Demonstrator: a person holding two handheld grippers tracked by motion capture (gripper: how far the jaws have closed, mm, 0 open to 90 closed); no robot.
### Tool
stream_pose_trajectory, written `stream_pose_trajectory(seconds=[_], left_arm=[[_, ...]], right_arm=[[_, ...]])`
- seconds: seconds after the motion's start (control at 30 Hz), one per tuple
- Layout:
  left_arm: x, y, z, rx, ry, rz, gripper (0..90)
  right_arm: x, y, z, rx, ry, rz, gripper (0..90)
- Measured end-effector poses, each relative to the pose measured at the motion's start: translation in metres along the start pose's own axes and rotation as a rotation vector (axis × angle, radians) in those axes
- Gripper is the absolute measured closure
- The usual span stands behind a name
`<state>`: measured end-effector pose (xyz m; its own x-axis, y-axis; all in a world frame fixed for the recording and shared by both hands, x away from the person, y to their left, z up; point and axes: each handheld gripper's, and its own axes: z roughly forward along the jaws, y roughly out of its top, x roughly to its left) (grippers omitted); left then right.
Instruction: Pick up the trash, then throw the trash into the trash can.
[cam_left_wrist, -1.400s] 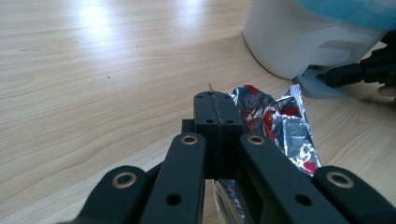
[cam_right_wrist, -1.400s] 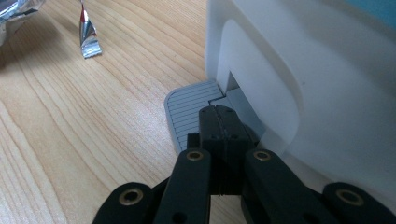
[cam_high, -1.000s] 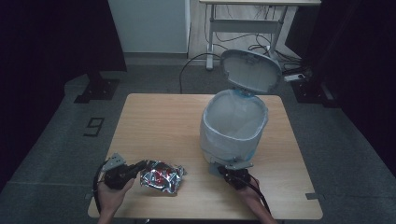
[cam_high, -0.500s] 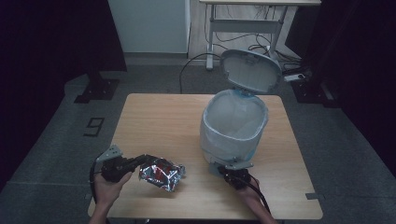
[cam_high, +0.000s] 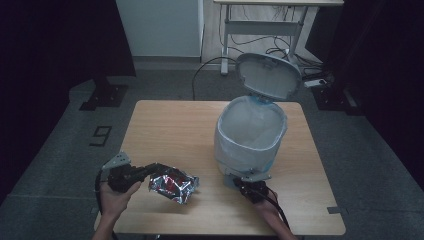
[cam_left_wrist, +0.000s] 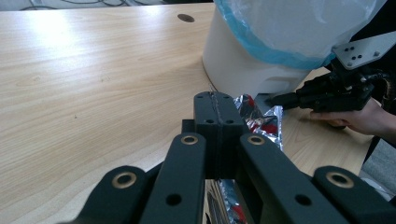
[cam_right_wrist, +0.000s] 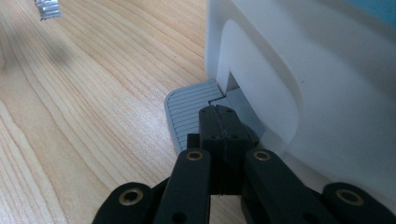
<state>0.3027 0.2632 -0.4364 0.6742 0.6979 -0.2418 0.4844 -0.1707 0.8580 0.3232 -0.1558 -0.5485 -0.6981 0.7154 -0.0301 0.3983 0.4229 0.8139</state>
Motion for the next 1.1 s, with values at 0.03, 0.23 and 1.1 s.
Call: stream_pose_trajectory(seconds=[0.03, 0.23, 1.1], left_arm=[[0.000, 0.000, 0.000, -0.001, -0.001, -0.001, 90.0], [-0.001, 0.005, -0.003, -0.011, -0.004, 0.001, 90.0], [-0.015, 0.053, -0.020, -0.076, -0.038, 0.052, 90.0]], right_arm=[[0.000, 0.000, 0.000, 0.000, 0.000, 0.000, 90.0], [0.000, 0.000, 0.000, 0.001, 0.001, 0.002, 90.0], [0.000, 0.000, 0.000, -0.002, -0.001, -0.001, 90.0]])
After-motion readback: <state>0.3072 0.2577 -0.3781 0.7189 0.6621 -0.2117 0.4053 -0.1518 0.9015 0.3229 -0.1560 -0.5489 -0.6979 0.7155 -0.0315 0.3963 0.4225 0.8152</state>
